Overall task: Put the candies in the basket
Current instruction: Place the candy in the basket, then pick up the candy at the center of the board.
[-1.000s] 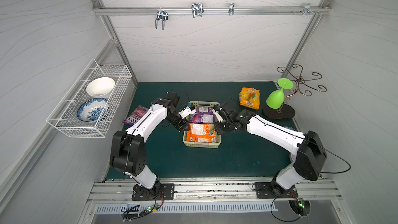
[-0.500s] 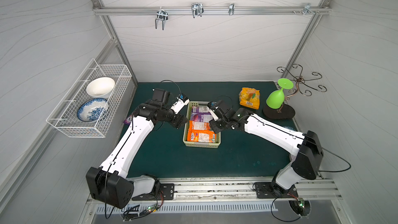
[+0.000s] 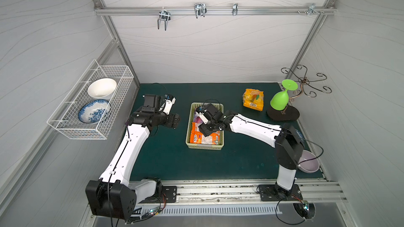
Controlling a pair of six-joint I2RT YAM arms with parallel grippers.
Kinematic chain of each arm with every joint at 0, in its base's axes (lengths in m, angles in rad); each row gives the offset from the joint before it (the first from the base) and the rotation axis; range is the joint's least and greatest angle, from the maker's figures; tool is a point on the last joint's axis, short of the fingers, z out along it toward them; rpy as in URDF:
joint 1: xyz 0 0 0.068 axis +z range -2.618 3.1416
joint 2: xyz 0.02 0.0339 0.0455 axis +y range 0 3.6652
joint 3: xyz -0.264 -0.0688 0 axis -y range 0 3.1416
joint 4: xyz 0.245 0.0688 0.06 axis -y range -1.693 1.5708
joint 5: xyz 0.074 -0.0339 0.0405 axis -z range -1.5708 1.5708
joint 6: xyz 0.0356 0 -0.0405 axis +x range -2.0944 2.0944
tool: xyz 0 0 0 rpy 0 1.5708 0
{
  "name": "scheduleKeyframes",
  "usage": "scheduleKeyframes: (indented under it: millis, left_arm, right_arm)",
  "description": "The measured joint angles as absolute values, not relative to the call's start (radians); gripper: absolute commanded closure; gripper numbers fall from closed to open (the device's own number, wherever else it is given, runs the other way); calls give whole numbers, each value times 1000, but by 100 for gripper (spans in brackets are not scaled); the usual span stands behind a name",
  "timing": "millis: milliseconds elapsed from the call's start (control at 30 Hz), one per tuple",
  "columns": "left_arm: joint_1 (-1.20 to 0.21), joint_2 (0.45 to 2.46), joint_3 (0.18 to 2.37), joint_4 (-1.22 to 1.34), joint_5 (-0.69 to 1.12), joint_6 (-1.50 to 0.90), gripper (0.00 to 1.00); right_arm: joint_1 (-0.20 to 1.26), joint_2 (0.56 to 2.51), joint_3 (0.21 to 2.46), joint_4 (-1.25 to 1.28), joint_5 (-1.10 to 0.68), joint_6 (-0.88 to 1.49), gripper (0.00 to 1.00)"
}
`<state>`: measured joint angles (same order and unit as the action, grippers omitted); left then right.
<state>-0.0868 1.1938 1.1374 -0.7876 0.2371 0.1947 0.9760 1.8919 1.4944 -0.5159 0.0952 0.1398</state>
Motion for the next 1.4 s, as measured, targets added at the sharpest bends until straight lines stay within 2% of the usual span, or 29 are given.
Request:
scheduleKeyframes:
  millis: [233,433,700,1033,1167,1400]
  left_arm:
    - [-65,1190,1105,-751,217,177,15]
    - [-55,1190,1092,-726,191,170,12]
    - [-40,1198,1076,-706,149,164,12]
    - [-31,1200,1073,-699,174,160,10]
    - [-31,1200,1069,-700,191,160,9]
    - [-31,1199,1069,-699,214,159,9]
  right_arm:
    - [1007,1975,1490,-452,78,149,43]
    - [1042,1988,1508,-453,106,140,42]
    - [1026,1892,1478,-505,112,160,39]
    - [878,1703,1487,-618,259,192,21]
    - [802,1700,1489,-652,318,192,9]
    - [726,1763,1631,-743,408,185,3]
